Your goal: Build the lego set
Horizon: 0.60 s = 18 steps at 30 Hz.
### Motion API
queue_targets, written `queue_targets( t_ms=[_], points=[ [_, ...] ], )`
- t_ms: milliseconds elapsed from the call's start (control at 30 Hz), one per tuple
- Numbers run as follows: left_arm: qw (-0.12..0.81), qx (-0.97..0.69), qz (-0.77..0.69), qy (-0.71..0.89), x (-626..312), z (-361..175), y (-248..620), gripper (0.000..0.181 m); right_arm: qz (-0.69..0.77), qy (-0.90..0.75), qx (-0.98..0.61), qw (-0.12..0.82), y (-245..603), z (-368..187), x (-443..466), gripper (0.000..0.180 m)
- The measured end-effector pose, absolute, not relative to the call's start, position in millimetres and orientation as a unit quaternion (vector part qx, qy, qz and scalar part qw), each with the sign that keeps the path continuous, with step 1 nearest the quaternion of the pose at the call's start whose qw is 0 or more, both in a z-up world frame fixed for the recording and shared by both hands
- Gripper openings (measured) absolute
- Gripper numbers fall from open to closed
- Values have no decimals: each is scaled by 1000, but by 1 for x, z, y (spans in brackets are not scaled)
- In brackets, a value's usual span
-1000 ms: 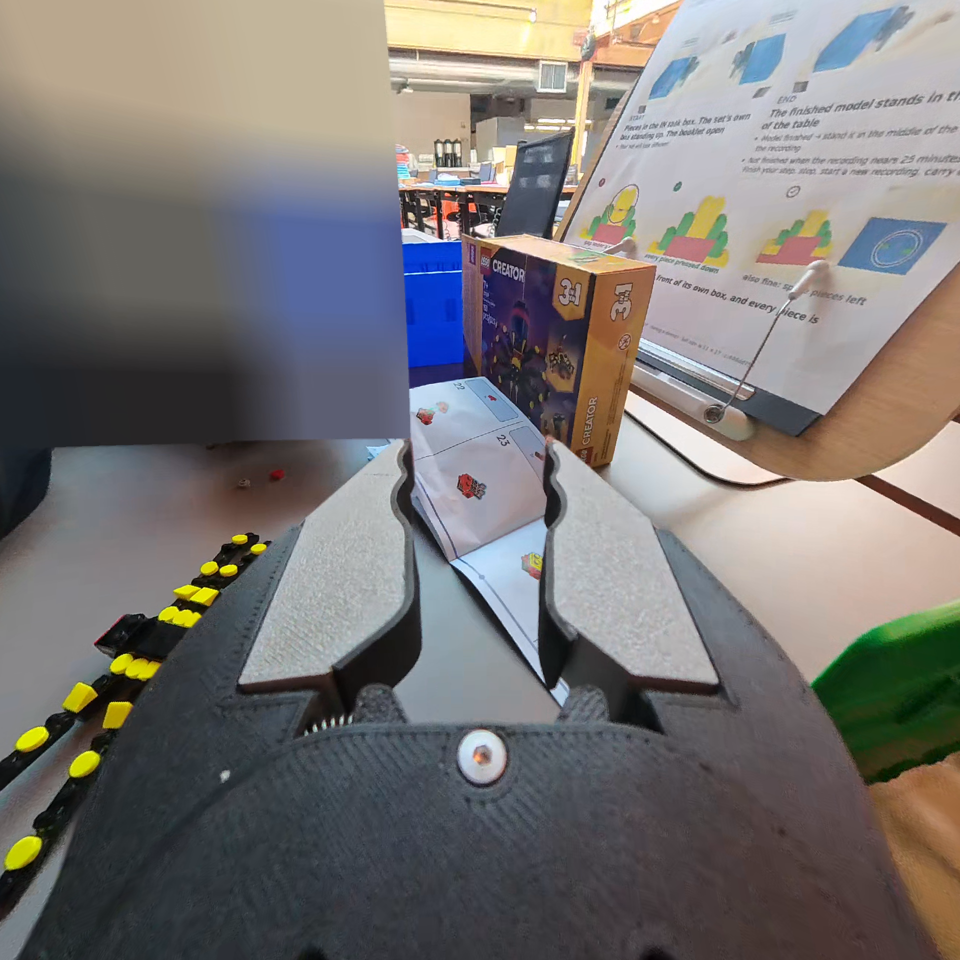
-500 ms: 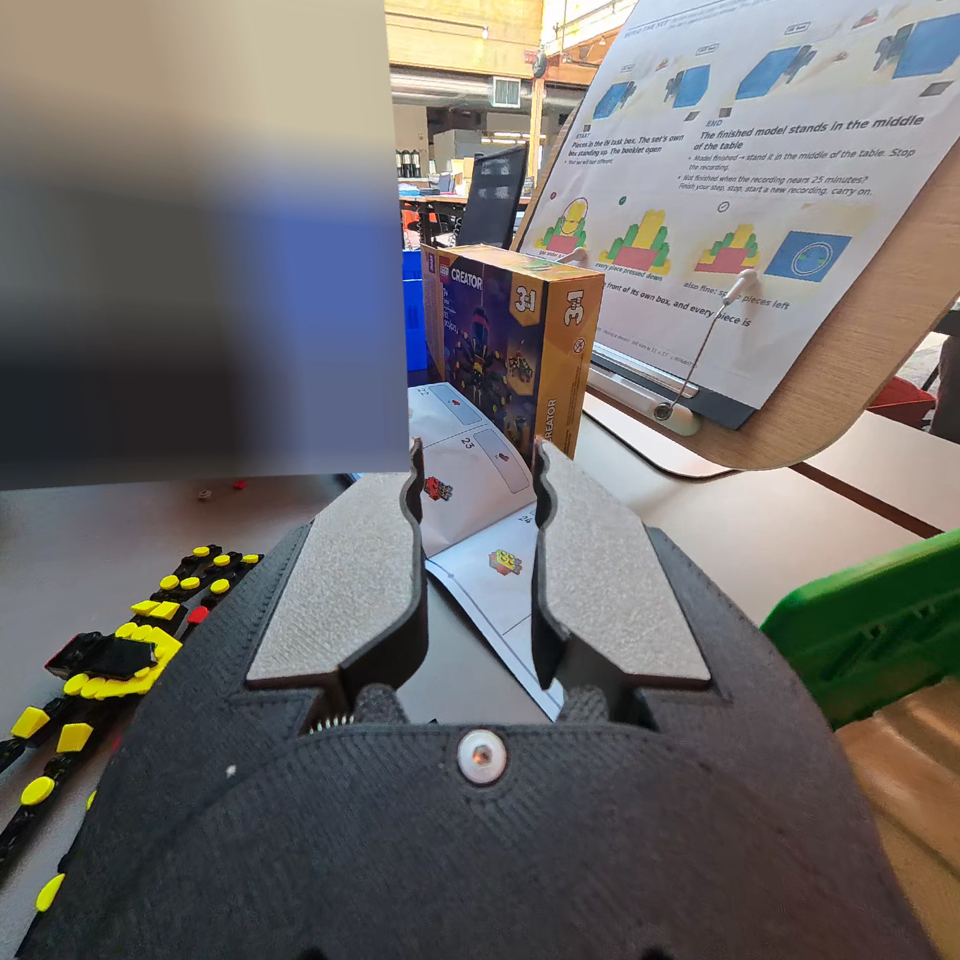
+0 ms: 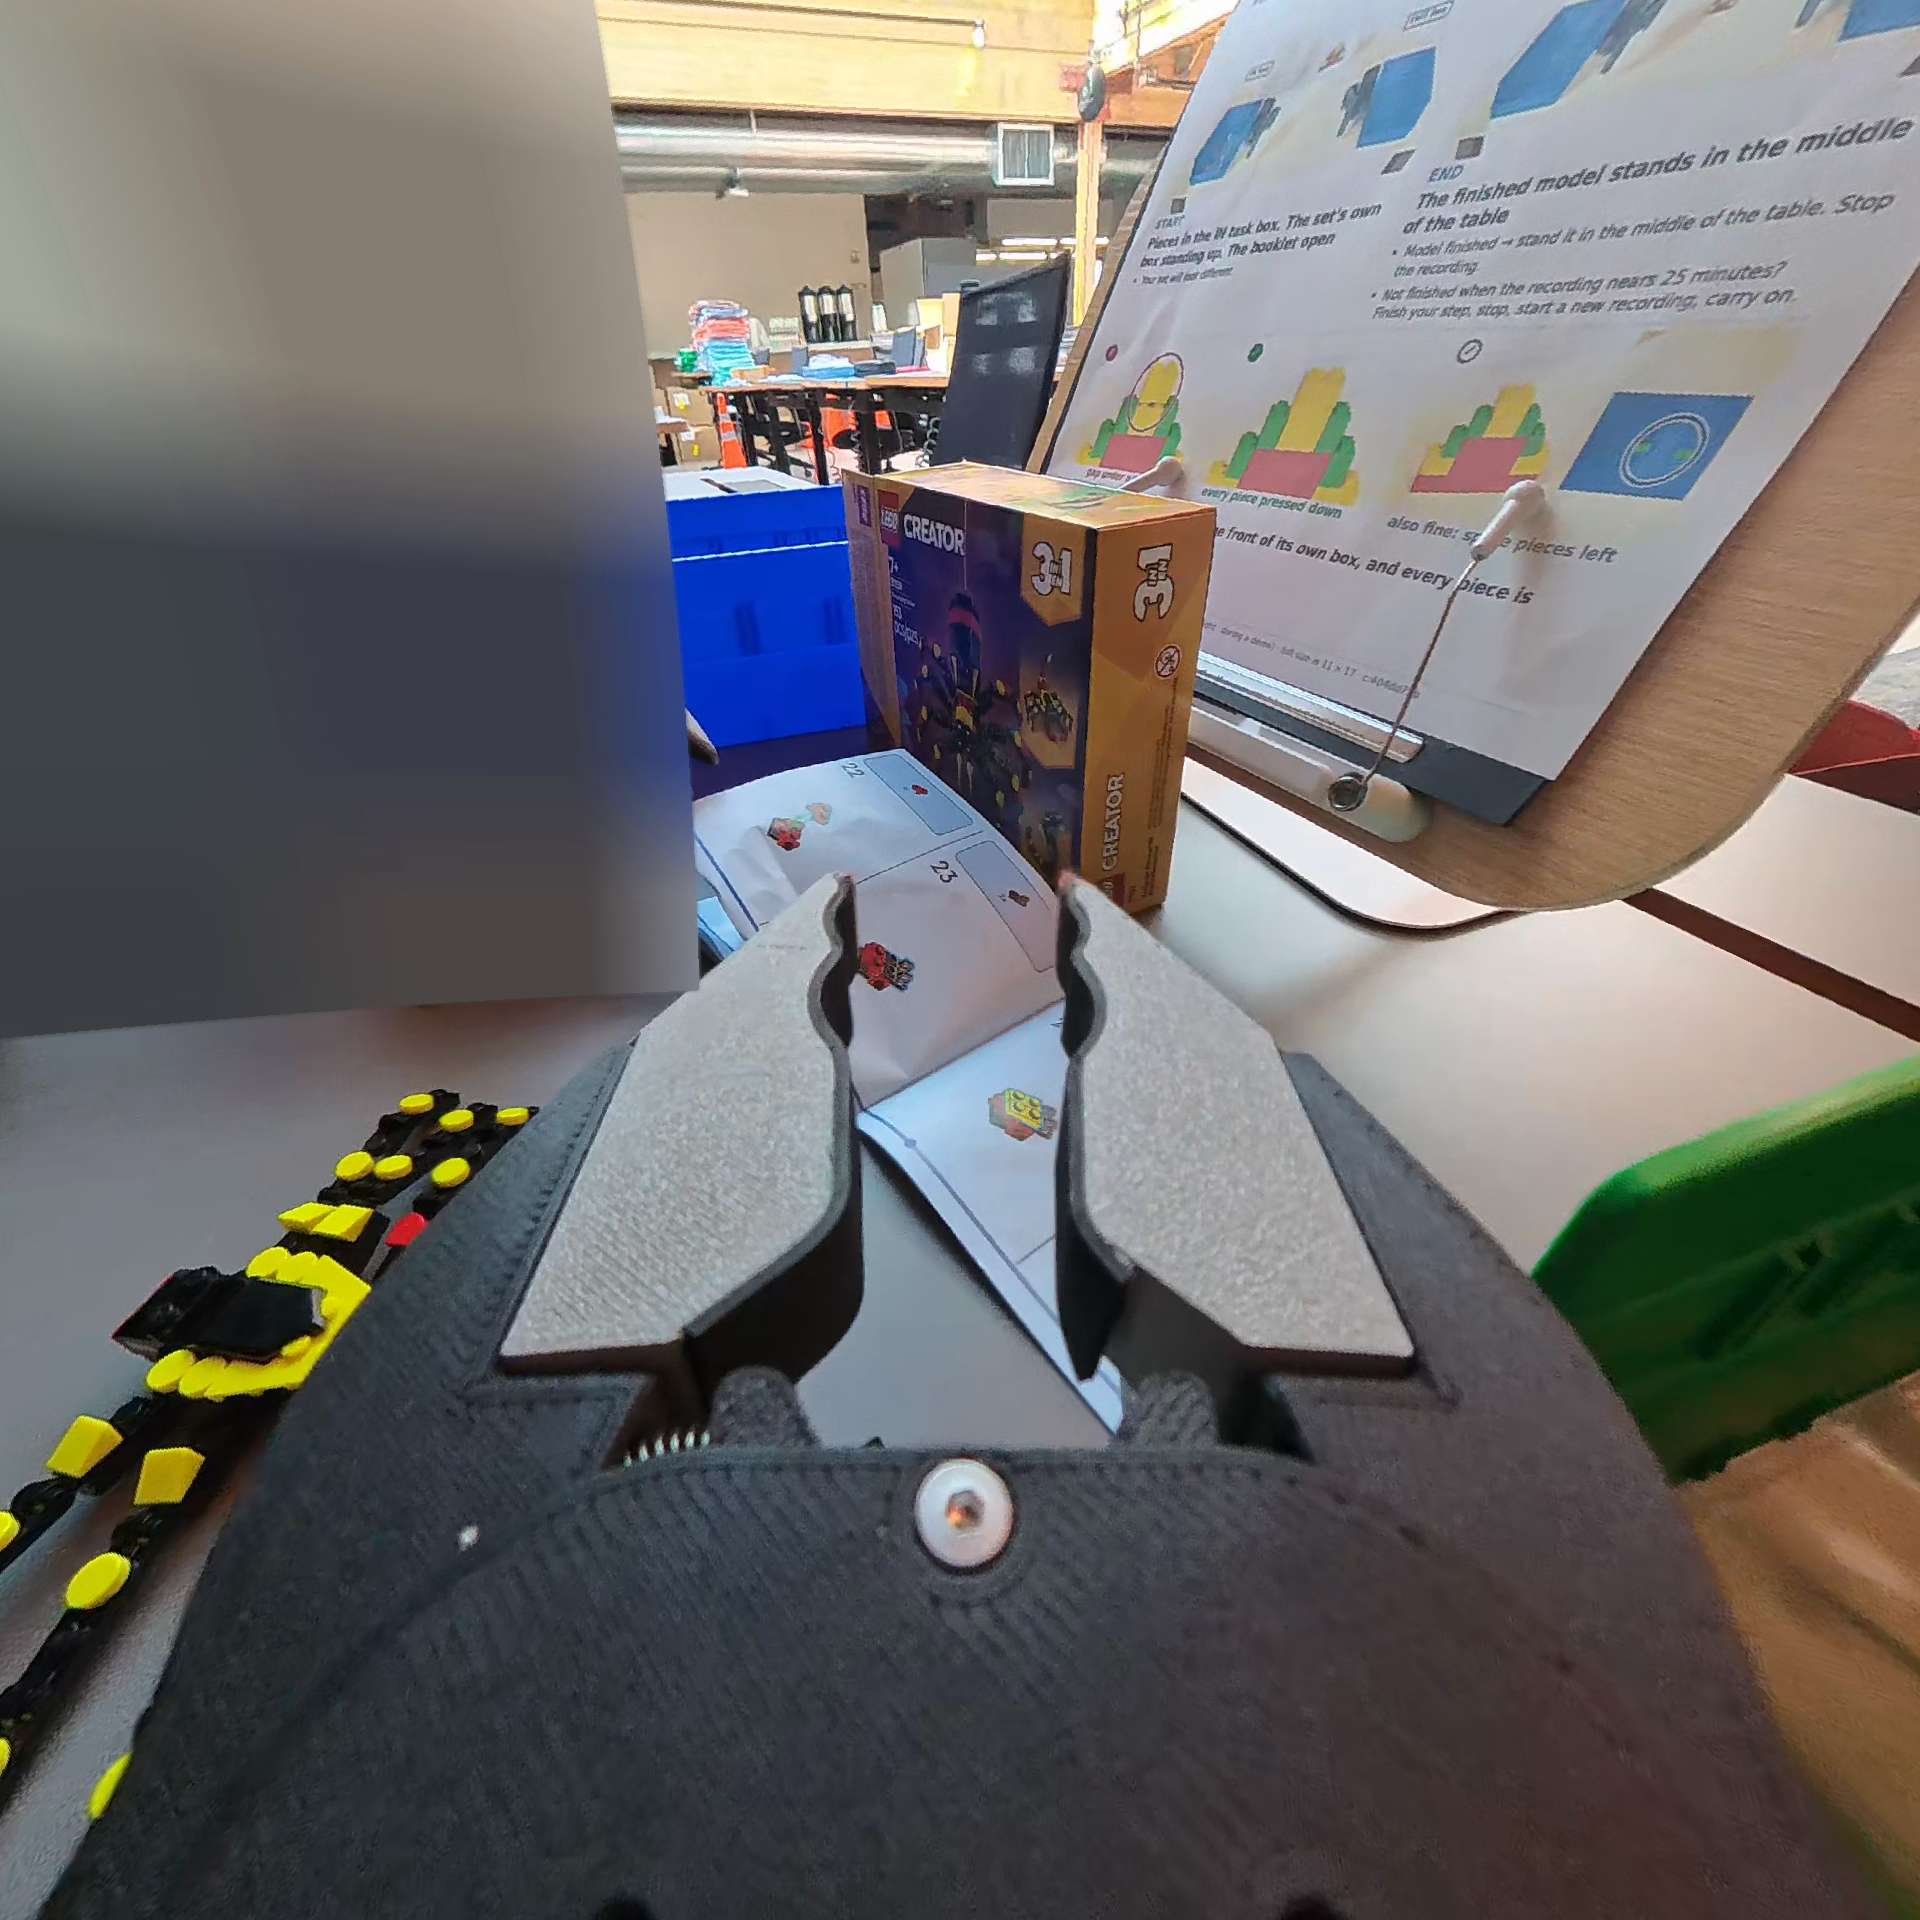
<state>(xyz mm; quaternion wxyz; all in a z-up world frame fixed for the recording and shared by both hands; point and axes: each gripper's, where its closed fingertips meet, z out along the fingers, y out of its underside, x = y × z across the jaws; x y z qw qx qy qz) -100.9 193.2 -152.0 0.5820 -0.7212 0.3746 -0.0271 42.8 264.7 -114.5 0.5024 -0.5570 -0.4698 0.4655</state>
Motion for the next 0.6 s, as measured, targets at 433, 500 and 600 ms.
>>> queue_targets(
  t_ms=[433, 500, 600],
  points=[
    [588, -722, -7, 365, -111, -150, 198, 7, 468, -492, -557, 479, 254, -120, 42, 27],
    [587, -725, -11, 361, -111, -151, 199, 7, 468, -495, -555, 477, 253, -120, 41, 26],
    [588, -728, -15, 353, -114, -150, 201, 7, 471, -499, -554, 471, 250, -122, 40, 25]
  ],
)
